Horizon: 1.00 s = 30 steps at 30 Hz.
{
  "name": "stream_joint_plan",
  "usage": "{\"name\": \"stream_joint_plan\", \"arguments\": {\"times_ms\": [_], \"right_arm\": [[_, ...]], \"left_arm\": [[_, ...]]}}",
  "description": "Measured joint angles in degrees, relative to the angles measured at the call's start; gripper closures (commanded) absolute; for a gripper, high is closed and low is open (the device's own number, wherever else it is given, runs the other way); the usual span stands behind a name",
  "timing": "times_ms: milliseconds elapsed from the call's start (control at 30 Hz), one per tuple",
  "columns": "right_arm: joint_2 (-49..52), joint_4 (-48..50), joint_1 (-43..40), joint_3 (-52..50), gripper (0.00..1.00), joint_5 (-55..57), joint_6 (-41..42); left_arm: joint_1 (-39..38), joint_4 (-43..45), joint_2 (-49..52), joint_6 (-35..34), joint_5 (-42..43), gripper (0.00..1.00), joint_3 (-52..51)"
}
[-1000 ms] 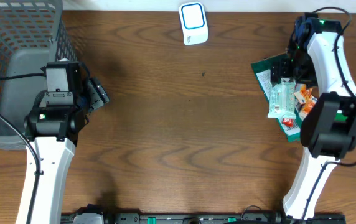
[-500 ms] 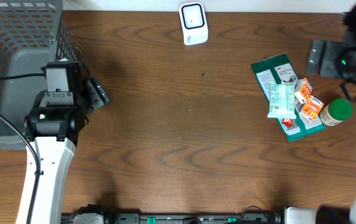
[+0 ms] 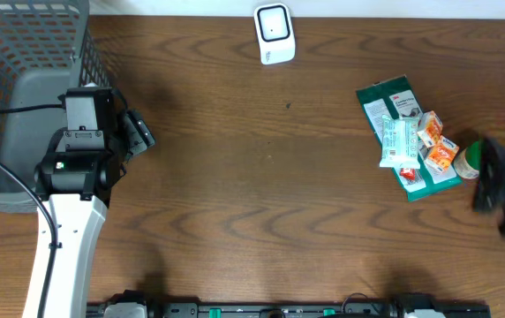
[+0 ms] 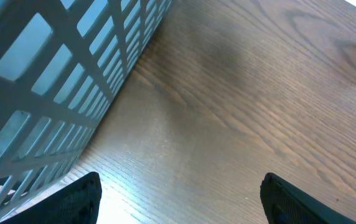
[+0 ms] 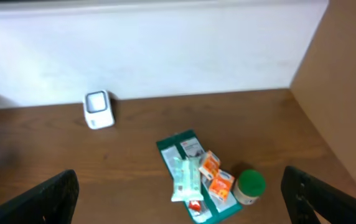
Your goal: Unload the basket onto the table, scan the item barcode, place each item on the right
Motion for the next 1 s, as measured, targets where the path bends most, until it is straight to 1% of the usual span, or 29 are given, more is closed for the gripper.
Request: {"name": "stream_joint_plan", "arguments": {"times_ms": [233,400,600,733,800,1000], "right_arm": [[-10.78,-1.79,1.70,-1.09,0.01,-0.13,0.09],[-20.06,-1.79,1.77,-7.28,0.01,-0.44,0.74],[-30.40,-1.86,0.98,-19.61,0.01,-0.63,0.94],[-35.74,-0.92,0.42,-30.18,0.01,-1.38,1.07],[-38.29,1.40,0.35,-35.56,0.01,-1.51,1.16],[-46.82,13.18,0.35,-50.95,0.01,-1.73,1.20]], "left_arm": [[0.00,0.00,0.00,0.00,0.00,0.17,0.00],[0.00,0.00,0.00,0.00,0.00,0.17,0.00],[0.00,-0.02,0.00,0.00,0.00,0.17,0.00],[0.00,-0.02,0.00,0.02,0.00,0.17,0.00],[0.00,-0.02,0.00,0.00,0.00,0.17,0.00],[0.00,-0.02,0.00,0.00,0.00,0.17,0.00]]}}
